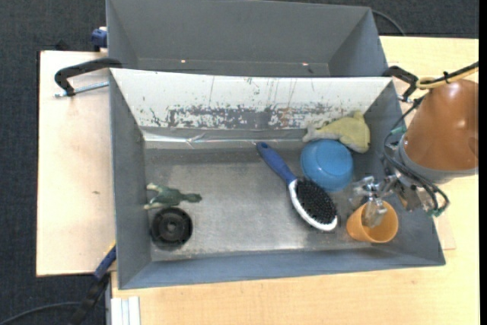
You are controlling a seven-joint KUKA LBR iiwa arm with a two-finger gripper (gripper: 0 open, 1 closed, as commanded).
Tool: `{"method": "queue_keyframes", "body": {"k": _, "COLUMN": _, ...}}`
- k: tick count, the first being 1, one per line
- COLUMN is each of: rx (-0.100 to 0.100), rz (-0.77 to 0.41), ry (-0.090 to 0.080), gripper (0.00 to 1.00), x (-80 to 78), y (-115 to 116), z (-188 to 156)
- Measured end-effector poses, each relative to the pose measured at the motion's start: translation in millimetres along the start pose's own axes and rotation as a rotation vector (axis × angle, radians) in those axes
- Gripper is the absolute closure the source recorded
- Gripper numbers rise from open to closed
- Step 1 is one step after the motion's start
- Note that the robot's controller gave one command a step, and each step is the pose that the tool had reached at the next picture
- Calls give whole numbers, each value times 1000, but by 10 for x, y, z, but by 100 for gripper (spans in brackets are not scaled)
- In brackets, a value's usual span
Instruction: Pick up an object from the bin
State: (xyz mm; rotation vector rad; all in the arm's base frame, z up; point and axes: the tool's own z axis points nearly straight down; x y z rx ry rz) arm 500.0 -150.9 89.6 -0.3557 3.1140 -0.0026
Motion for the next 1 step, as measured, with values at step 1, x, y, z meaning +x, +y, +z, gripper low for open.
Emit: {"method": "queue_keyframes", "body": {"k": 1, "rx": 2, "rz": 0, "ry": -3, "gripper": 100, "x": -32, "y": -4, "z": -488}}
